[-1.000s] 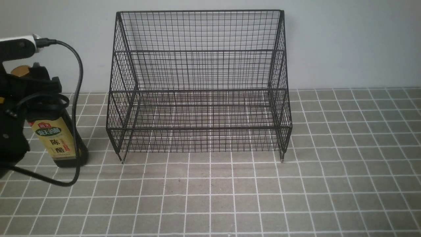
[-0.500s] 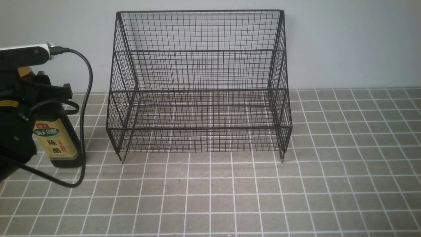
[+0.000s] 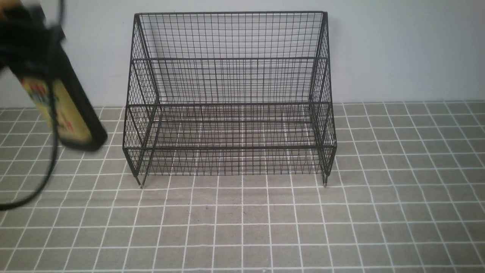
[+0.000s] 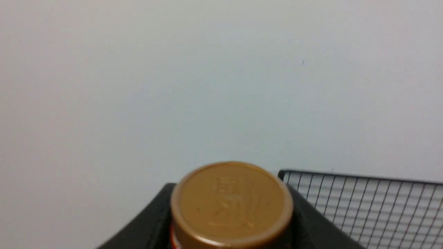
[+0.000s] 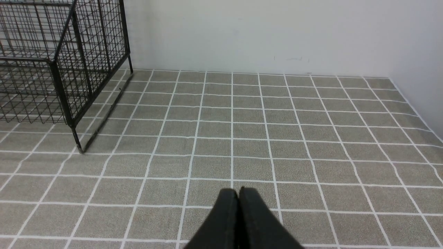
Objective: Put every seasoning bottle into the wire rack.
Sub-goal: Use the left arm to put the condiment bottle back on the shelf
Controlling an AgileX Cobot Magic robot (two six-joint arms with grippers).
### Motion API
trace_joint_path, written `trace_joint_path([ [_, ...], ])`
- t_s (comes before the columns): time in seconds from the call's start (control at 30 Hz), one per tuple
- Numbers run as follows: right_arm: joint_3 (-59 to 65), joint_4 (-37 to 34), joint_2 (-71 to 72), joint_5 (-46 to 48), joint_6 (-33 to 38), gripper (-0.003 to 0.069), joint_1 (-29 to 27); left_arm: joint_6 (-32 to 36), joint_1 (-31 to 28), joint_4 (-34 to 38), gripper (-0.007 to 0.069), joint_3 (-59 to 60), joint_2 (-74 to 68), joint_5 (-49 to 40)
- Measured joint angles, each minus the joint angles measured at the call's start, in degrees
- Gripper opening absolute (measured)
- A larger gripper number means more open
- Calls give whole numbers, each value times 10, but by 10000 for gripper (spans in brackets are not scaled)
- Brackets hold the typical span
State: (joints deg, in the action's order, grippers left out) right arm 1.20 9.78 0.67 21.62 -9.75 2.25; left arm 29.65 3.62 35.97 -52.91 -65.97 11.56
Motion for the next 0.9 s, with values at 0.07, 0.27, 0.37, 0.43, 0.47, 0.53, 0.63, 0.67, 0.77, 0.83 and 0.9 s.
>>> trace_joint_path([
  [0.07, 0, 0, 0, 0, 0, -15, 0, -7, 0, 13, 310, -14, 5, -13],
  [0.27, 0, 0, 0, 0, 0, -15, 0, -23, 40, 87, 310, -33, 3, -43],
  [0.37, 0, 0, 0, 0, 0, -15, 0, -22, 72, 98, 310, -36, -11, -33],
  [0.43, 0, 0, 0, 0, 0, -15, 0, -21, 88, 100, 310, -38, -23, -20],
  [0.47, 0, 0, 0, 0, 0, -15, 0, -21, 106, 102, 310, -39, -40, 1],
  [0.53, 0, 0, 0, 0, 0, -15, 0, -19, 120, 104, 310, -39, -58, 22],
  [0.63, 0, 0, 0, 0, -1, -15, 0, -16, 133, 108, 310, -39, -91, 60],
  [0.67, 0, 0, 0, 0, -1, -15, 0, -16, 135, 110, 310, -39, -100, 70],
  [0.77, 0, 0, 0, 0, -1, -15, 0, -14, 137, 114, 310, -39, -125, 93],
  [0.83, 0, 0, 0, 0, -1, -15, 0, -7, 137, 116, 310, -39, -140, 99],
  [0.9, 0, 0, 0, 0, -1, -15, 0, 3, 137, 117, 310, -39, -149, 100],
])
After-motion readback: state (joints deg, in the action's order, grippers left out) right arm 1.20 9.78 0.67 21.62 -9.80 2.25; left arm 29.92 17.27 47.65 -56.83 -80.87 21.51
